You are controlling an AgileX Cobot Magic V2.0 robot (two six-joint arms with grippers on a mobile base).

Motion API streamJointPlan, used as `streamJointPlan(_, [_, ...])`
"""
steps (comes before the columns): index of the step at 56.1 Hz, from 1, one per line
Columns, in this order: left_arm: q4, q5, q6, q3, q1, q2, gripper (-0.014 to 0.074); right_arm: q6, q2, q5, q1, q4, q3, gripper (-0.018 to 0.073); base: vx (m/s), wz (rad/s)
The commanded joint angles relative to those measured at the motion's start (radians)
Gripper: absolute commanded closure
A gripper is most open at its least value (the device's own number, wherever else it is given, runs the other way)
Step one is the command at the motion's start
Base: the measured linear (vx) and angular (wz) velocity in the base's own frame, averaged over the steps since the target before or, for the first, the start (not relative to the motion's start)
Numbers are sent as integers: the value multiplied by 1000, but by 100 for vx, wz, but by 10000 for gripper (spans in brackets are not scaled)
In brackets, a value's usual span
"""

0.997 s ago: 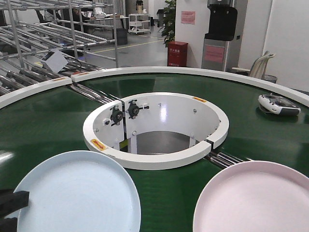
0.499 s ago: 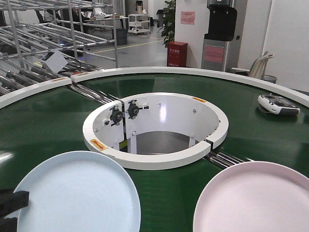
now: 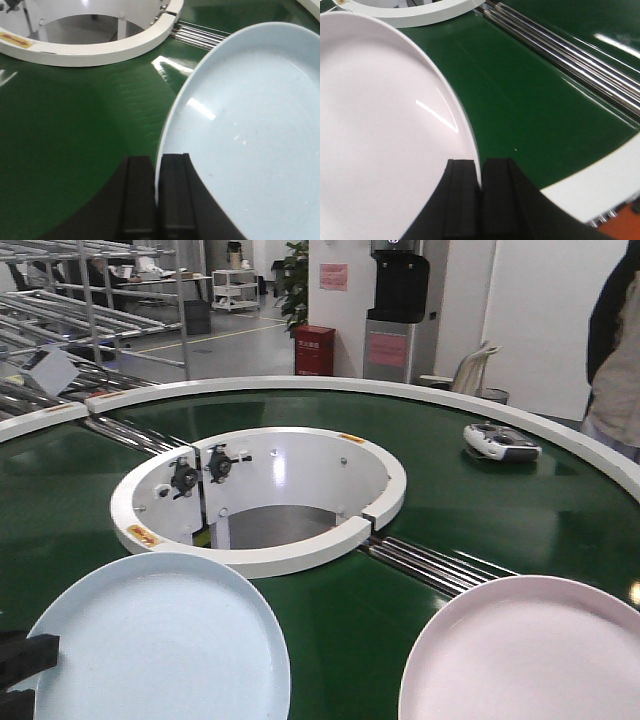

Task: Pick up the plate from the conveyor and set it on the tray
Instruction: 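Hold both plates raised while the base turns away from the conveyor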

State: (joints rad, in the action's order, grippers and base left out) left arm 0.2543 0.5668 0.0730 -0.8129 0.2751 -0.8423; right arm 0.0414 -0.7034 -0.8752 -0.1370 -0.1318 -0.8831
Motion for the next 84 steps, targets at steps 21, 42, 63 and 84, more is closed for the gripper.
streamJointPlan(21, [16,-84,-4,-31,3,11,596,3,1,72,6,-3,-28,568,-14,-53])
streamJointPlan(42, [16,-84,-4,-31,3,11,596,3,1,72,6,-3,-28,568,-16,-62])
streamJointPlan(63, [16,-83,-4,-31,3,11,596,3,1,72,6,-3,-28,568,-15,-62])
streamJointPlan(84, [16,-82,-4,-31,3,11,594,3,1,72,6,-3,-28,568,-8,-57])
